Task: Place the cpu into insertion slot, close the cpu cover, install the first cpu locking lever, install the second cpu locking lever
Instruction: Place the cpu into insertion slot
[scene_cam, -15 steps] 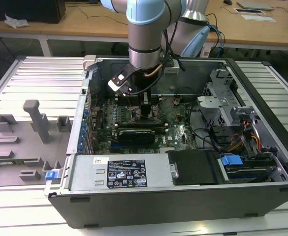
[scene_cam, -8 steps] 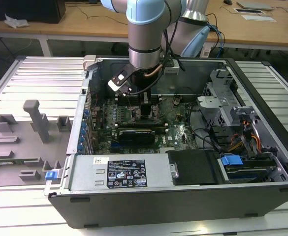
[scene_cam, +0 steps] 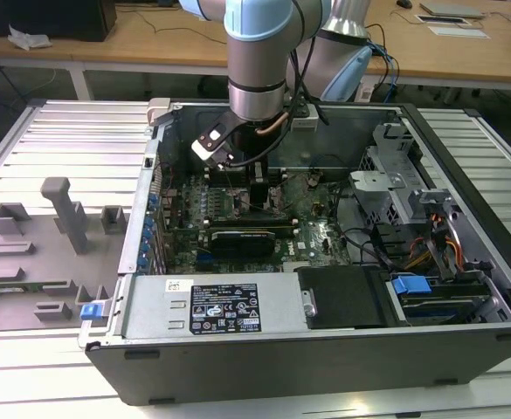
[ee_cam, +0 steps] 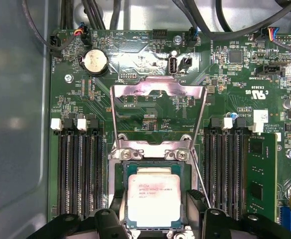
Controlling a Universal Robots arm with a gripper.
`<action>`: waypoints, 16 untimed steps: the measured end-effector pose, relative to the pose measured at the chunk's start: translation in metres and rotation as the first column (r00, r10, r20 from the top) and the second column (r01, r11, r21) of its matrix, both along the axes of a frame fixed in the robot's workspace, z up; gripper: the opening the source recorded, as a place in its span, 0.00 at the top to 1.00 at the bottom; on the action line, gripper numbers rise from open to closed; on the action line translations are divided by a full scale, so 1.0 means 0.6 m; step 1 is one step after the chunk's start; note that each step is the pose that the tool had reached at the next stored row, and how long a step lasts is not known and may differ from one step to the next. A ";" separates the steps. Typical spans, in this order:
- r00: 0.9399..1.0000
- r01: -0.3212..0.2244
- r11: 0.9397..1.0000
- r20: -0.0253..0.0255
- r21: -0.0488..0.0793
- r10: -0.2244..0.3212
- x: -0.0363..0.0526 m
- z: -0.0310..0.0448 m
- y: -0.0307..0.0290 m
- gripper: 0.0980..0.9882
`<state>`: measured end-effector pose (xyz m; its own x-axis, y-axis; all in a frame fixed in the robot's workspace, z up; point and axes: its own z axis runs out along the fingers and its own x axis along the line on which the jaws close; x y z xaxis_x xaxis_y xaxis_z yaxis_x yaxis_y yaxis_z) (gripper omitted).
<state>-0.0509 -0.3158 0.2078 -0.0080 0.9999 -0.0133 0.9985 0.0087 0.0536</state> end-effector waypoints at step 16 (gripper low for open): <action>1.000 0.000 1.000 0.000 0.000 0.000 0.002 -0.001 0.0001 0.99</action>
<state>-0.0498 -0.3158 0.2073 -0.0079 0.9999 -0.0134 0.9985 0.0086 0.0537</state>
